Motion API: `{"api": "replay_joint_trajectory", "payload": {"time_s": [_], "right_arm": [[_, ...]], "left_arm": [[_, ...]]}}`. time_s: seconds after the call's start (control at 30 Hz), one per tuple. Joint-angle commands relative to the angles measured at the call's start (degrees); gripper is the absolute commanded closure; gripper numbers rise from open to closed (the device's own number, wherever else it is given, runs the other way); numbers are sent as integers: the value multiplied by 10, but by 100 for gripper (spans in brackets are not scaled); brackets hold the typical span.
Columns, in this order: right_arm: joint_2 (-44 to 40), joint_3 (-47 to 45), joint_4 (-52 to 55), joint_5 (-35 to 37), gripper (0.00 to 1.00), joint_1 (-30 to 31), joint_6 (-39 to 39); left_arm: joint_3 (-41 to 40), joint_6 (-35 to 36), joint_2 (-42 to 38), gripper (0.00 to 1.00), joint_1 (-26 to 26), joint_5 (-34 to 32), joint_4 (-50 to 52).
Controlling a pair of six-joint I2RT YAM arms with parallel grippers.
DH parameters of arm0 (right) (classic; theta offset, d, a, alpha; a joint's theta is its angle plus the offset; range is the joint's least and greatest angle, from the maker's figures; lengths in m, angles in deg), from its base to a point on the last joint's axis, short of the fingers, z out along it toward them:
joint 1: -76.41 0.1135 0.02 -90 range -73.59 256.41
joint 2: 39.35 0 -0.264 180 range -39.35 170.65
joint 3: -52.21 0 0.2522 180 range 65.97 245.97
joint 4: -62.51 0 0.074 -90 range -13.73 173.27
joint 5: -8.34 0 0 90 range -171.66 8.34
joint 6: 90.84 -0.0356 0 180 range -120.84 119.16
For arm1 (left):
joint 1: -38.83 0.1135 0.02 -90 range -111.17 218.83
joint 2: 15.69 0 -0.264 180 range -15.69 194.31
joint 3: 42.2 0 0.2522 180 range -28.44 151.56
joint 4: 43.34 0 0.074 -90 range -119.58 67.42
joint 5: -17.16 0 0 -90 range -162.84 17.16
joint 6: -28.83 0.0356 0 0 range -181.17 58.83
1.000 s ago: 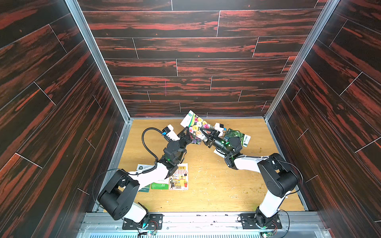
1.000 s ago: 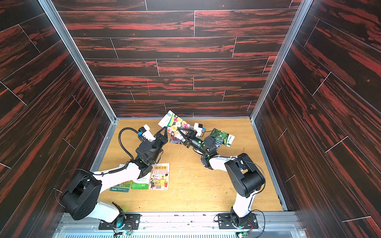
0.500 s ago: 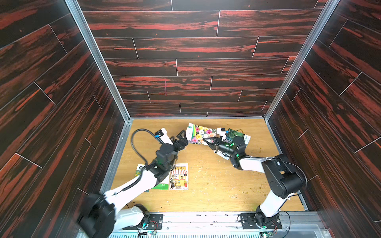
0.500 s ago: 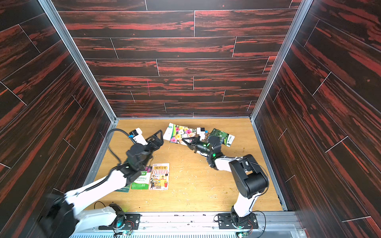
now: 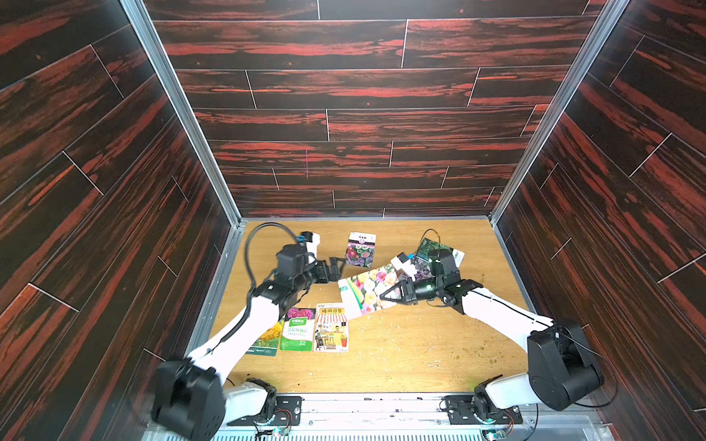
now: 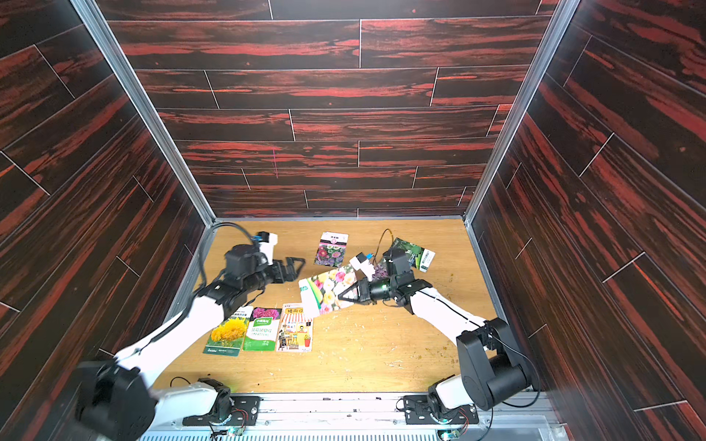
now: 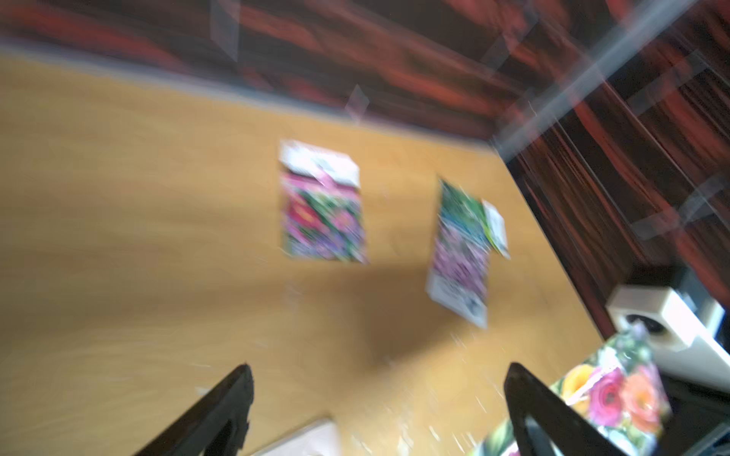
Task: Arrange the seed packets in a row
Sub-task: Place the seed packet at the center of the board.
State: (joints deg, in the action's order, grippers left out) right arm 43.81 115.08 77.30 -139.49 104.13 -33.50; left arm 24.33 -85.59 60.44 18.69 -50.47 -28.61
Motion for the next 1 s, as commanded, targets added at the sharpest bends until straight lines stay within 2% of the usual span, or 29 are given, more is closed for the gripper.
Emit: {"api": "replay_joint_trajectory", "payload": {"time_s": [0.0,0.1,0.27,0.3,0.43,0.6,0.7,0.87,0.97], "right_arm": [[-7,9,83,-23,100,26,82],[-7,11,89,-26,100,27,92],[-1,26,110,-12,100,23,110],[0,29,109,-17,100,22,110],[-2,43,110,-36,100,14,110],[-4,46,108,-50,100,13,107],[-9,48,107,-56,100,11,105],[-7,48,103,-56,100,3,102],[-4,48,102,-50,100,-4,98]], "left_arm": [[71,26,43,0,1,254,26],[113,47,81,0,1,341,80],[130,90,75,1,-1,417,139],[135,110,73,2,-3,418,166],[174,207,80,3,-19,357,337],[169,217,81,5,-45,309,346],[179,223,98,14,-55,293,366],[202,241,108,48,-60,319,384],[201,234,95,62,-60,327,364]]}}
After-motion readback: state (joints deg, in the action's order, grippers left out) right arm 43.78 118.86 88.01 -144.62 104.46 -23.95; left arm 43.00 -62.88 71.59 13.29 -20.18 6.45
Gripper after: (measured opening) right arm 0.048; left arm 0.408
